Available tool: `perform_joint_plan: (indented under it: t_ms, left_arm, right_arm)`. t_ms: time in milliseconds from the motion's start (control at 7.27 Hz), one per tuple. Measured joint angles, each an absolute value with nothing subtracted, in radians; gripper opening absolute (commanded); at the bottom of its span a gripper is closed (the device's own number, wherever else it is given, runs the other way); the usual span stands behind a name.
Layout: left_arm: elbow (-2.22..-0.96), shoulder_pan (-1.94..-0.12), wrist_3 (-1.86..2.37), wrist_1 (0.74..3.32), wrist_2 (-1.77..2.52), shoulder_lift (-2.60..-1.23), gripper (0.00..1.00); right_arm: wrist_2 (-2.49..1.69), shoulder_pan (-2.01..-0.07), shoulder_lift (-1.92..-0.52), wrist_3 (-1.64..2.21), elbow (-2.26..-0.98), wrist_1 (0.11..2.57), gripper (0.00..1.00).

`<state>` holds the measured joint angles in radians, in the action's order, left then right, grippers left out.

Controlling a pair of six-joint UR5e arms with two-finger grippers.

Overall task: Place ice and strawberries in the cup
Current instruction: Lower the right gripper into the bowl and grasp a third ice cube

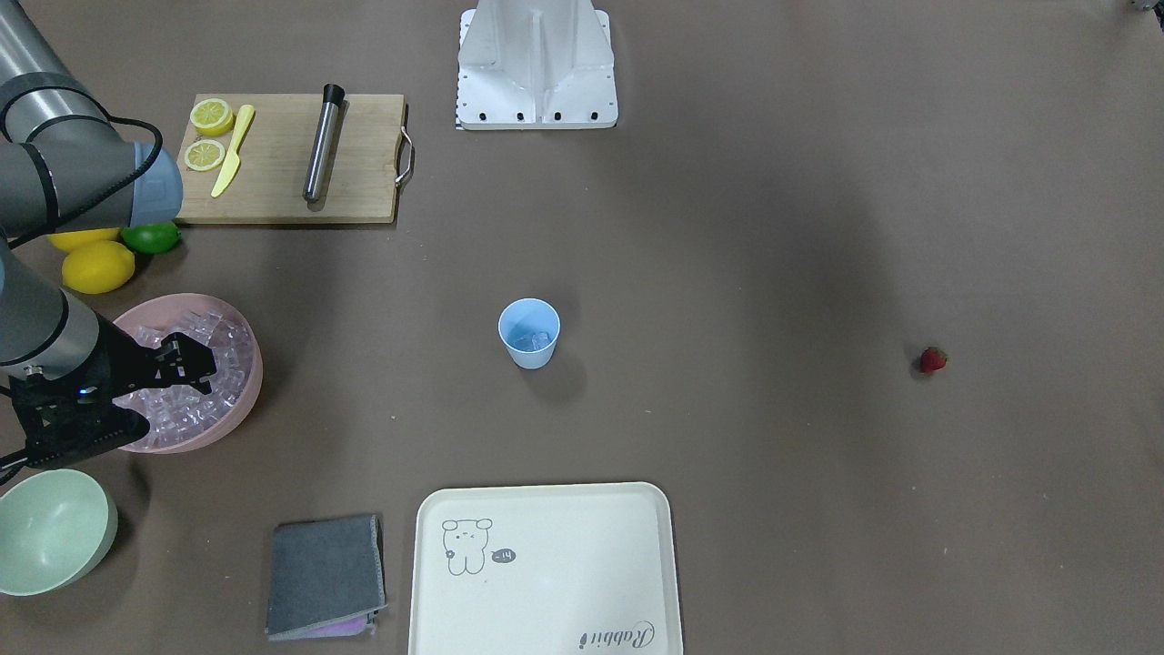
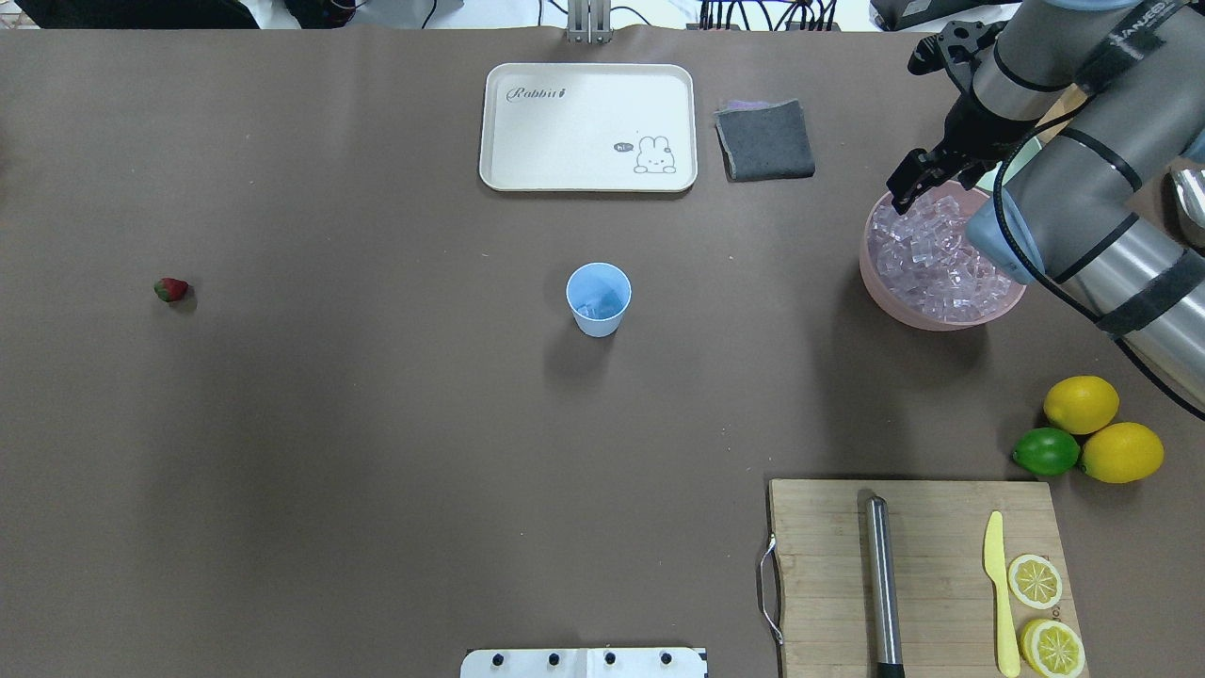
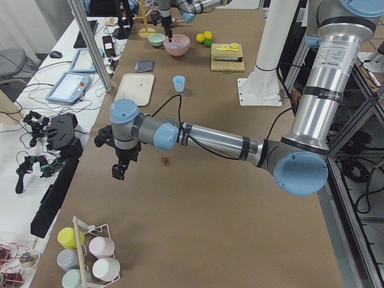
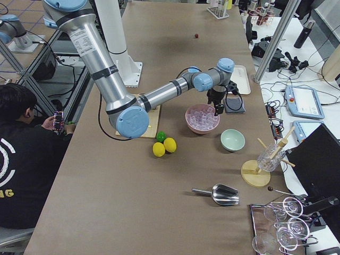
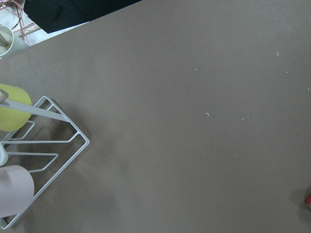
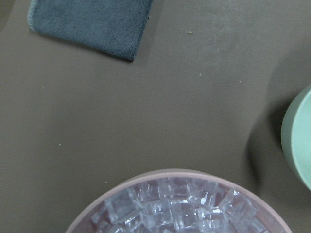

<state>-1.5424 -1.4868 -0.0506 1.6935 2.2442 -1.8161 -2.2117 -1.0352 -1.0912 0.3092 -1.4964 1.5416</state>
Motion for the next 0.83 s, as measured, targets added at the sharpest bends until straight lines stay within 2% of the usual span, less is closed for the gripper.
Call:
perform_joint_plan:
  t_ms: [826]
  left_arm:
    - [-1.543, -1.487, -0.051, 1.693, 2.244, -1.821, 0.98]
  right_arm:
    - [-2.215, -1.000, -1.112, 0.323, -1.450, 1.494, 0.92]
